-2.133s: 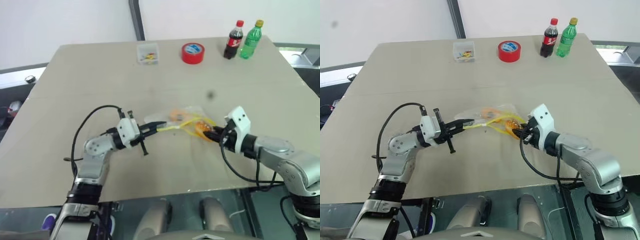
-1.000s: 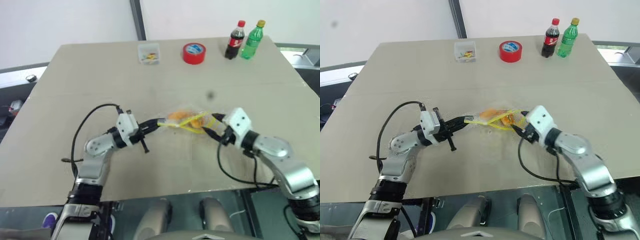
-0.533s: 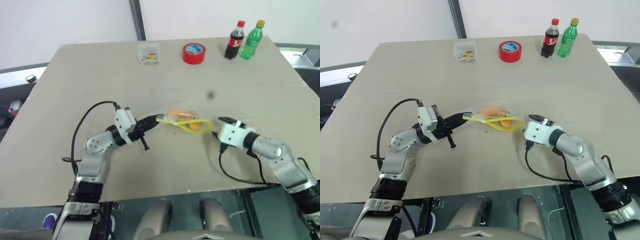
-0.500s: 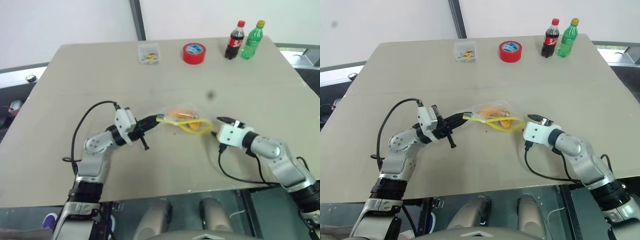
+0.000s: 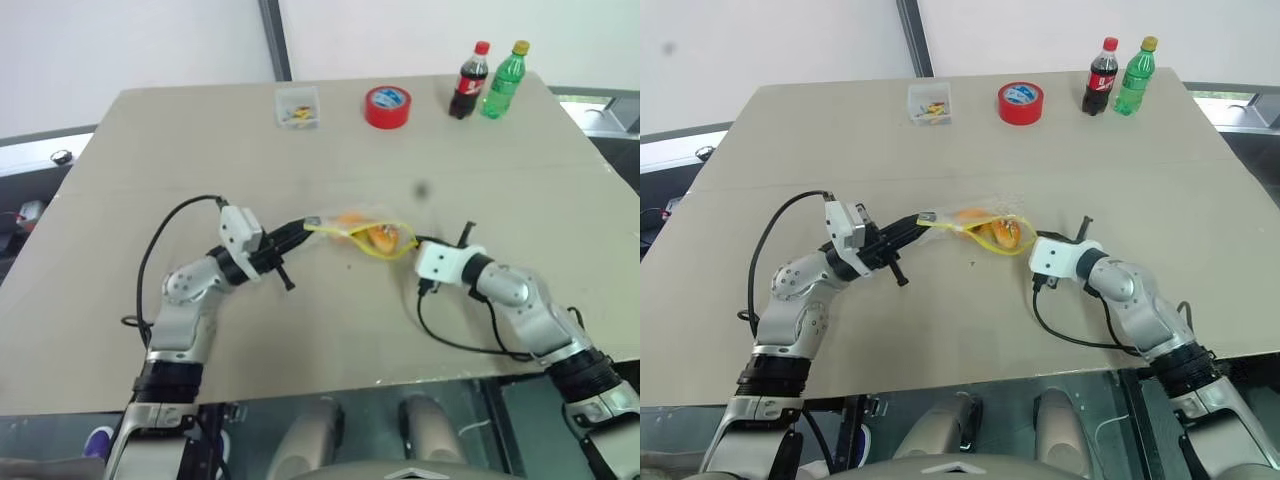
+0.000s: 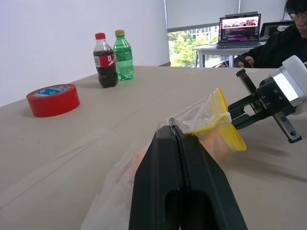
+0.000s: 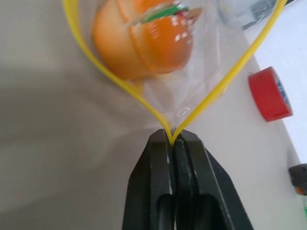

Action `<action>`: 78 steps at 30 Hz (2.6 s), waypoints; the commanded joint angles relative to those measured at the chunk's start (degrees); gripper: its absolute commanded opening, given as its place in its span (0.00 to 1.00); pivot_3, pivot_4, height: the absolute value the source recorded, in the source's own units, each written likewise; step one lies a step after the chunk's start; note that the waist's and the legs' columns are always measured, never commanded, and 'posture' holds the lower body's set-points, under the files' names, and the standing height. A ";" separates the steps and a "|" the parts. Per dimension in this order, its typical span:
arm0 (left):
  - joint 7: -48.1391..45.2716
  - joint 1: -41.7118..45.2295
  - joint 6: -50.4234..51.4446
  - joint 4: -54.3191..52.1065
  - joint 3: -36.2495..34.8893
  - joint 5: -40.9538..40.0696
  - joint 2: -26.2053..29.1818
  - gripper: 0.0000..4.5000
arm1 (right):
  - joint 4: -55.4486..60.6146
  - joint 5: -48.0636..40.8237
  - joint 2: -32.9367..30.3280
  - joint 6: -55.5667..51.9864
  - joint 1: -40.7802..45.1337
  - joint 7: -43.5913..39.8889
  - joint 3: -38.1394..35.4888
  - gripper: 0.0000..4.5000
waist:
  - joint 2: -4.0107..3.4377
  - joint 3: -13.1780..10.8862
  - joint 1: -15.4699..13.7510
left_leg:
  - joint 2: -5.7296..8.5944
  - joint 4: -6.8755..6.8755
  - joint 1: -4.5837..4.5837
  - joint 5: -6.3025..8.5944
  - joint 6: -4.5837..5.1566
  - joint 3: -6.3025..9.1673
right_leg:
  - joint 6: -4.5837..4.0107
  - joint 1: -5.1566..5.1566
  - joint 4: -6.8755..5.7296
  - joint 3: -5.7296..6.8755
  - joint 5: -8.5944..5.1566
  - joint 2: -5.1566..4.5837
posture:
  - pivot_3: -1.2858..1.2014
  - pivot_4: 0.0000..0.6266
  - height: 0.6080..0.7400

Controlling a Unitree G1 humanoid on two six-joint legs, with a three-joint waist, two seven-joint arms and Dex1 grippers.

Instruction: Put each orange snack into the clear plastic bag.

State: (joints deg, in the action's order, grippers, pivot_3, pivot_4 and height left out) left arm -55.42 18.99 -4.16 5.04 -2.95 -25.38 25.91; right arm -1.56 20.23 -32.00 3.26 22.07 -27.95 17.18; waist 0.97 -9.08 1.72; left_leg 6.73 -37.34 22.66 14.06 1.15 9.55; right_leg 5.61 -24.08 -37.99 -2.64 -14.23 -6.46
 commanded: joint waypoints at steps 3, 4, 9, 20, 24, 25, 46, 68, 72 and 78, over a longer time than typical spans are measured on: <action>0.82 5.89 -0.57 1.29 -2.24 -0.82 -0.26 0.00 | 0.91 -2.20 -0.05 -1.76 5.63 1.53 -6.45 0.00 | 0.00 0.00 -0.09 | 0.00 0.00 0.01 0.00 0.00 0.02 | 0.00 0.00 0.00 0.02 0.00 0.00 | 0.52 0.24 1.00; 1.02 7.94 -1.17 3.33 -2.47 -0.38 -0.45 0.00 | -0.73 -2.31 -0.28 -2.02 7.56 1.88 -7.33 0.00 | 0.00 0.00 -0.10 | 0.01 -0.01 0.01 0.00 -0.01 0.02 | 0.00 0.00 -0.01 0.02 0.00 0.00 | 0.52 0.24 1.00; 2.14 19.66 -8.57 15.62 -2.80 4.11 -0.95 0.00 | -14.53 0.98 -3.28 1.44 18.91 6.69 -8.98 0.00 | 0.02 -0.01 -0.02 | 0.04 -0.06 0.01 0.00 -0.01 0.04 | -0.02 0.06 0.01 0.07 0.01 0.00 | 0.52 0.24 1.00; 1.80 15.48 -18.00 15.45 0.12 8.31 -2.95 0.00 | -9.43 -1.52 -5.44 1.86 11.21 7.16 -11.84 0.00 | 0.02 0.00 0.85 | 0.06 0.15 0.24 0.00 0.00 0.13 | -0.01 -0.10 0.28 0.15 0.01 -0.13 | 0.52 0.24 1.00; -0.31 7.59 -6.39 6.28 2.39 3.36 -2.39 0.06 | -1.14 -1.72 -3.62 -3.34 5.29 6.33 -12.40 0.00 | -0.02 -0.02 0.90 | 0.06 -0.03 0.21 -0.01 0.00 0.10 | -0.01 -0.15 -0.04 0.06 0.01 -0.07 | 0.52 0.24 1.00; -0.77 6.02 -2.96 3.35 3.49 2.68 -1.98 0.13 | 0.23 -1.58 -3.37 -4.51 4.90 5.91 -12.44 0.00 | -0.04 -0.03 0.85 | 0.06 -0.10 0.19 -0.01 0.00 0.03 | 0.00 -0.14 -0.16 -0.01 0.02 -0.06 | 0.52 0.24 1.00; 23.69 12.27 7.09 3.90 18.81 35.37 -5.34 0.91 | 7.22 -1.65 -3.28 -12.65 6.95 1.32 -12.21 0.00 | -0.03 -0.03 0.02 | 0.06 -0.07 0.06 -0.01 0.00 0.11 | 0.03 0.07 0.06 0.10 0.06 -0.03 | 0.52 0.24 1.00; 30.31 22.94 -1.19 14.93 14.43 38.82 -3.09 0.01 | 1.68 -2.81 -1.47 -11.08 10.33 4.95 -13.40 0.00 | -0.03 -0.03 0.13 | 0.07 -0.09 0.08 -0.01 0.00 0.11 | 0.04 0.06 0.03 0.11 0.06 -0.06 | 0.52 0.24 1.00; 33.73 28.01 -3.09 17.42 11.34 39.39 0.08 0.01 | -5.47 -3.26 -0.32 -7.43 16.66 7.53 -13.58 0.00 | -0.03 -0.03 0.46 | 0.09 -0.08 0.09 -0.01 0.00 0.11 | 0.04 0.05 0.06 0.12 0.07 -0.09 | 0.52 0.24 1.00; 36.41 27.89 -6.26 13.94 8.87 39.07 3.07 0.01 | -11.58 -4.08 1.31 -2.51 21.61 11.43 -14.18 0.00 | -0.03 -0.03 0.63 | 0.09 -0.01 0.18 -0.01 0.00 0.13 | 0.04 -0.03 0.14 0.13 0.06 -0.10 | 0.52 0.24 1.00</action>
State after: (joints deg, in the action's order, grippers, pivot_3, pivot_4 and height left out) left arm -20.84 47.95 -9.75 21.21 9.92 14.01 26.63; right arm -12.63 16.70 -29.89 0.13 43.12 -19.05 6.24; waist 0.94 -9.11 2.35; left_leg 6.82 -37.35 22.89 14.05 1.14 9.69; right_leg 5.65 -24.15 -37.86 -2.51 -14.17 -6.57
